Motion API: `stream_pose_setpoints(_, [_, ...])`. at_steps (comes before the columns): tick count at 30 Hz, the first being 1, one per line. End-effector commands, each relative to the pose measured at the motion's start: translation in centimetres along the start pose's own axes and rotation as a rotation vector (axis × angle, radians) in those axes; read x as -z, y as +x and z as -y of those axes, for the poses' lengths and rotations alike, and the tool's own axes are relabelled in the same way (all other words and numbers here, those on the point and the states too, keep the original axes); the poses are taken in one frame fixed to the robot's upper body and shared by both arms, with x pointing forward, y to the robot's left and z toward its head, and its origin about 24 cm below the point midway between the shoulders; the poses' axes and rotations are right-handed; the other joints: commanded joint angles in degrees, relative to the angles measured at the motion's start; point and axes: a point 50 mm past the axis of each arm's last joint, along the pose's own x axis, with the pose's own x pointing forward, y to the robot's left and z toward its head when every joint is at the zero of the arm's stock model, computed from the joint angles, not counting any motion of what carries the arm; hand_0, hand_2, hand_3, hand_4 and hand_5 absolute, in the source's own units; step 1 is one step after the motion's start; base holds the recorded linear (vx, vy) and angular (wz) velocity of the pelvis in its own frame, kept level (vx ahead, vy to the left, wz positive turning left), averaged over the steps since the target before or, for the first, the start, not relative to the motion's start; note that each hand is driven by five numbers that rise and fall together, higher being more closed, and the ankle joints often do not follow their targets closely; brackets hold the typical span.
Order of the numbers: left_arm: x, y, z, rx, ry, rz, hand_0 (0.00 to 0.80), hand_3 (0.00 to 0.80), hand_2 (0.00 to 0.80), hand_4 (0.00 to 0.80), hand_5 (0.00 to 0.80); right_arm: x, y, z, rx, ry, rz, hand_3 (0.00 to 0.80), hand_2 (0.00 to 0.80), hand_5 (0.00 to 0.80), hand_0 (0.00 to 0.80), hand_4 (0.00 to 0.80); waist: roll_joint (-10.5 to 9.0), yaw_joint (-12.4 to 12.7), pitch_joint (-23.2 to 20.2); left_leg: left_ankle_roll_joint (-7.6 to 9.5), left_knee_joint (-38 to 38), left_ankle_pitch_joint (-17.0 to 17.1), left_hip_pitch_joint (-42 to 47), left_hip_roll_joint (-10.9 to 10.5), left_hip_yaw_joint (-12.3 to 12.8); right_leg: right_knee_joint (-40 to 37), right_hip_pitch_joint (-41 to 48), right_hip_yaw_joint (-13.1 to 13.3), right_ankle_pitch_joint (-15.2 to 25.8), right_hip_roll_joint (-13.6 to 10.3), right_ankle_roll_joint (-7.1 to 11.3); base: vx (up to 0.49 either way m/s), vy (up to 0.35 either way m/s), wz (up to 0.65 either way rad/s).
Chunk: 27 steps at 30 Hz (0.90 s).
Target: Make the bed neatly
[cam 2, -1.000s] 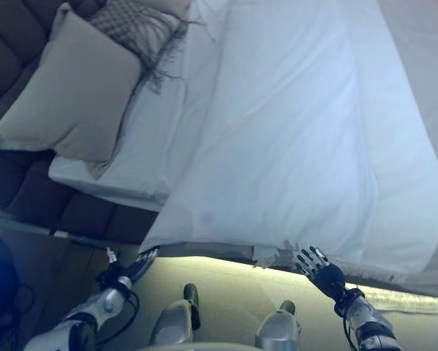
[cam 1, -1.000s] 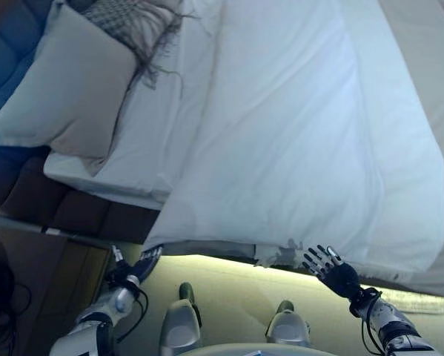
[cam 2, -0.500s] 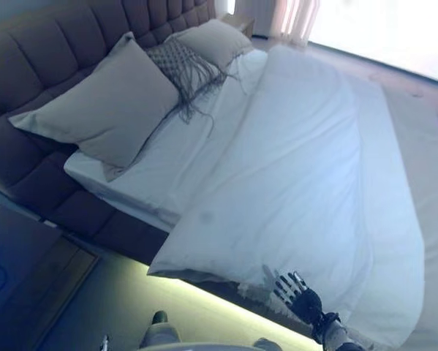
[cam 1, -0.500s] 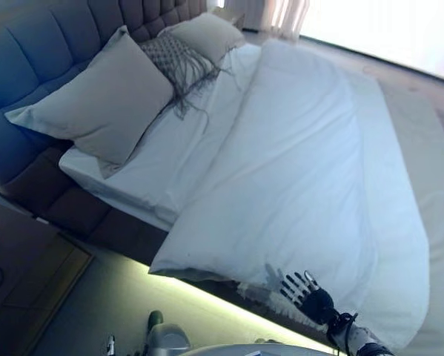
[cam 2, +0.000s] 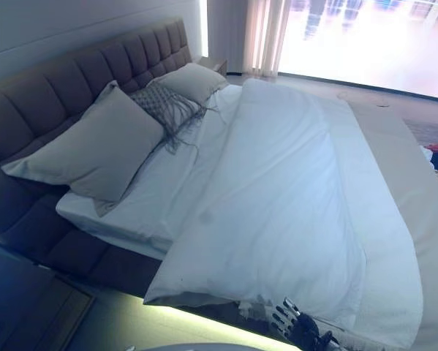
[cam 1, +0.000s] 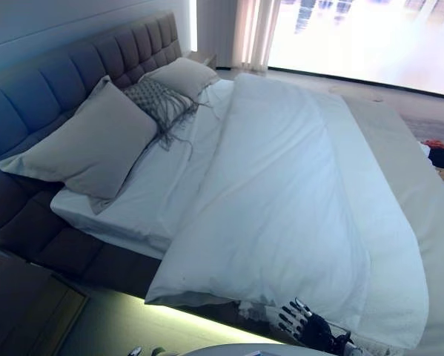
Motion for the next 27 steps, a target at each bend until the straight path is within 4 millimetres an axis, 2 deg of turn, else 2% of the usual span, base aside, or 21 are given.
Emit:
stream_pose_setpoints(1, [-2.2,0.5,2.5,0.071,0.145,0.011,0.000,0.000,0.000,0.000,0.000,-1.7,0.7,-0.5,0.049,-0.077,0.025,0.000,0.000,0.000,0.000,0.000,1.73,-0.97,2.09,3.67,0.42,-5.44,2.88,-1.97,2.70,-0.11,-3.67,0.39,0.79,0.96,-0.87,0.047,0.013,-0.09])
stream_pose_setpoints(5, [-1.5,0.6,3.0,0.091,0.116,-0.015,0.000,0.000,0.000,0.000,0.000,-1.2,0.2,0.9,0.209,0.051,0.087,0.000,0.000,0.000,0.000,0.000,2.27,-2.57,1.99,3.93,0.78,-5.89,3.79,-1.91,3.61,-0.11,-3.54,1.94,0.67,1.33,-1.00,0.054,0.004,-0.20])
stream_pose_setpoints(8, [-0.3,0.8,3.9,0.121,0.080,-0.053,0.000,0.000,0.000,0.000,0.000,0.8,-1.1,3.1,0.376,0.111,0.051,0.000,0.000,0.000,0.000,0.000,2.63,-4.13,2.11,4.24,0.89,-6.46,4.39,-1.75,4.55,-0.11,-3.83,3.50,0.67,1.71,-1.06,0.033,0.002,-0.27])
stream_pose_setpoints(10, [0.2,0.9,4.6,0.137,0.093,-0.072,0.000,0.000,0.000,0.000,0.000,1.7,-1.4,3.5,0.394,0.079,0.006,0.000,0.000,0.000,0.000,0.000,2.74,-4.54,2.29,4.35,1.04,-6.68,4.70,-1.73,4.85,-0.11,-3.70,4.06,0.69,1.84,-1.10,0.039,-0.001,-0.26])
stream_pose_setpoints(13, [1.4,1.1,6.0,0.179,0.164,-0.103,0.000,0.000,0.000,0.000,0.000,2.4,-0.5,2.2,0.317,-0.041,-0.068,0.000,0.000,0.000,0.000,0.000,2.58,-4.70,2.46,4.58,1.38,-7.05,5.18,-1.98,4.85,-0.11,-3.82,5.18,1.01,1.95,-1.23,0.038,-0.006,-0.27])
stream_pose_setpoints(17, [2.0,1.2,7.1,0.224,0.254,-0.130,0.000,0.000,0.000,0.000,0.000,2.2,0.6,0.8,0.277,-0.095,-0.095,0.000,0.000,0.000,0.000,0.000,2.14,-4.69,2.49,4.73,1.73,-7.31,5.22,-1.94,5.03,-0.11,-4.09,5.96,1.19,2.05,-1.33,0.014,-0.016,-0.15])
stream_pose_setpoints(27, [0.9,1.2,7.2,0.213,0.251,-0.121,0.000,0.000,0.000,0.000,0.000,1.9,1.4,-0.4,0.244,-0.195,-0.141,0.000,0.000,0.000,0.000,0.000,1.89,-3.88,2.49,4.72,2.22,-7.23,5.10,-1.66,4.26,-0.11,-3.53,5.88,0.84,2.19,-1.68,0.012,-0.006,-0.05])
